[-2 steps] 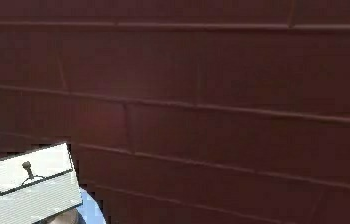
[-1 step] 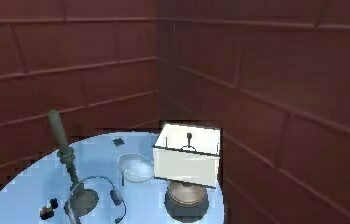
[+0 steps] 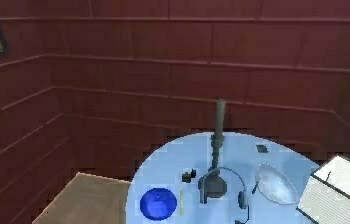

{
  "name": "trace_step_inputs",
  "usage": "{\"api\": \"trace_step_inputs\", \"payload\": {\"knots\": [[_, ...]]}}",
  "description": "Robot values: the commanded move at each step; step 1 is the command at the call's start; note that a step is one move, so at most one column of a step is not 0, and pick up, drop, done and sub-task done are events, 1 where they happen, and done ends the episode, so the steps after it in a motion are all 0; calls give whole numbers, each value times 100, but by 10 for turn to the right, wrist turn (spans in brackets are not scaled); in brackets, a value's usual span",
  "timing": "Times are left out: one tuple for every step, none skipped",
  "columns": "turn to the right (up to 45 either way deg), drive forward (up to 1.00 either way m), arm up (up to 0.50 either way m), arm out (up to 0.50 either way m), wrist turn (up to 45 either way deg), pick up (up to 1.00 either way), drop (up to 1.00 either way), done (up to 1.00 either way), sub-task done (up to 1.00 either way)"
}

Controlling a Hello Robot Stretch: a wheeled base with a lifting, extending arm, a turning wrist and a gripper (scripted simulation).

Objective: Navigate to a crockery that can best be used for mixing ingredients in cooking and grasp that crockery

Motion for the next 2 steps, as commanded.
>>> {"api": "trace_step_inputs", "payload": {"knots": [[-450, 0, 0, 0, 0, 0, 0, 0, 0], [-180, 0, 0, 0, 0, 0, 0, 0, 0]]}}
